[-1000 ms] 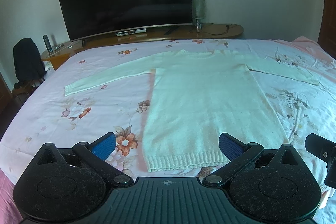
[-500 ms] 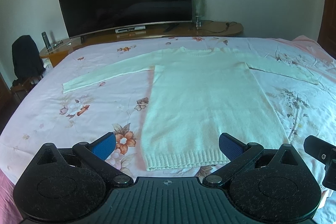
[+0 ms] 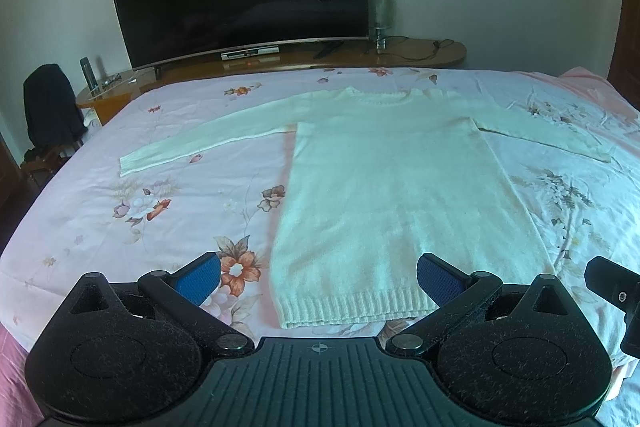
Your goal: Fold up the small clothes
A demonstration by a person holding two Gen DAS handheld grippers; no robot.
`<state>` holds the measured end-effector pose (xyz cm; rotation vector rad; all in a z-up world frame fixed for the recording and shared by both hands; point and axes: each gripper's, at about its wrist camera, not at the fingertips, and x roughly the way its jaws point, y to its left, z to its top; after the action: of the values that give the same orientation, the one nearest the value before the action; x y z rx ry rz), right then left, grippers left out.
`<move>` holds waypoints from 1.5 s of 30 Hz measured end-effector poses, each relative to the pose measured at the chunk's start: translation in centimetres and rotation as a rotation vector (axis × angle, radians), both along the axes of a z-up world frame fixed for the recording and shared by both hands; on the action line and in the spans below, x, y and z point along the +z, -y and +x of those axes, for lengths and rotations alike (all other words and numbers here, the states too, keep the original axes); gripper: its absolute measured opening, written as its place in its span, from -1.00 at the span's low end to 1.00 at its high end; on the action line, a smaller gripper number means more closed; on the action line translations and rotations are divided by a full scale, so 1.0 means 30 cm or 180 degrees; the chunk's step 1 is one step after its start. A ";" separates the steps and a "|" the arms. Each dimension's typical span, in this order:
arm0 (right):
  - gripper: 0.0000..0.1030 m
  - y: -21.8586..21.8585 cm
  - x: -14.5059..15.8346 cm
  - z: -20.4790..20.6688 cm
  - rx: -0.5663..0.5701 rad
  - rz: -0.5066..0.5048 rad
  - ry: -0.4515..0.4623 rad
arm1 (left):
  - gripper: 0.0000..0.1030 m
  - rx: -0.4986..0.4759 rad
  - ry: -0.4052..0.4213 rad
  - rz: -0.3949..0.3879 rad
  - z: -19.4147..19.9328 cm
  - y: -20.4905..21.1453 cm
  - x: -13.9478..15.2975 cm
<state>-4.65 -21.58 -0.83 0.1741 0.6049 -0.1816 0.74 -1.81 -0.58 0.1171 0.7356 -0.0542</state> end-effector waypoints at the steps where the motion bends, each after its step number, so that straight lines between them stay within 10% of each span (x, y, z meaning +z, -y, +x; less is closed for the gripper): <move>1: 0.99 -0.001 0.000 0.005 0.0001 0.0022 -0.0022 | 1.00 0.0000 -0.0005 -0.0002 0.005 0.000 0.000; 23: 0.99 0.157 -0.036 0.144 -0.0345 -0.0101 -0.0105 | 1.00 -0.0095 -0.0212 -0.0045 0.241 0.068 -0.054; 45: 0.99 0.451 -0.095 0.572 -0.0548 -0.0214 -0.0191 | 1.00 -0.0051 -0.0371 -0.0023 0.721 0.274 -0.146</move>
<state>12.52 -35.11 -3.67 0.1559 0.6428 -0.3743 22.36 -10.03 -4.96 0.1137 0.8510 -0.0794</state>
